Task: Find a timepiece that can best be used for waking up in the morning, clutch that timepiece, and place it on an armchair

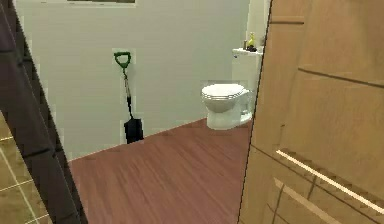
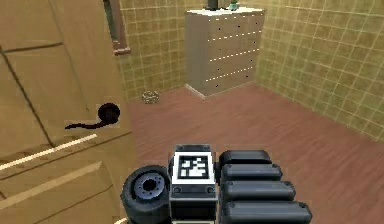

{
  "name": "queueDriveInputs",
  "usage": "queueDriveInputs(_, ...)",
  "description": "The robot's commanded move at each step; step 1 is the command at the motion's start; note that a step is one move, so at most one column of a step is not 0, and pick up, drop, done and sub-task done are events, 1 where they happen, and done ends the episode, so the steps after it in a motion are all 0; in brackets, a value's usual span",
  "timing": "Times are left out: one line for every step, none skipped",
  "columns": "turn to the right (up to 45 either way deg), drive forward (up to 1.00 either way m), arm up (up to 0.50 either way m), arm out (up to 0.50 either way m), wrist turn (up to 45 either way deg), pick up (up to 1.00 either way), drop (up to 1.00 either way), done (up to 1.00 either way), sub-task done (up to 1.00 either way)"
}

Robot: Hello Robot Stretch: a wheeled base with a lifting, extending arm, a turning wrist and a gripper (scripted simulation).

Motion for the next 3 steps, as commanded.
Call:
queueDriveInputs(0.0, 0.55, 0.0, 0.0, 0.0, 0.0, 0.0, 0.0, 0.0)
queueDriveInputs(-30.0, 0.0, 0.0, 0.0, 0.0, 0.0, 0.0, 0.0, 0.0)
queueDriveInputs(0.0, 0.3, 0.0, 0.0, 0.0, 0.0, 0.0, 0.0, 0.0)
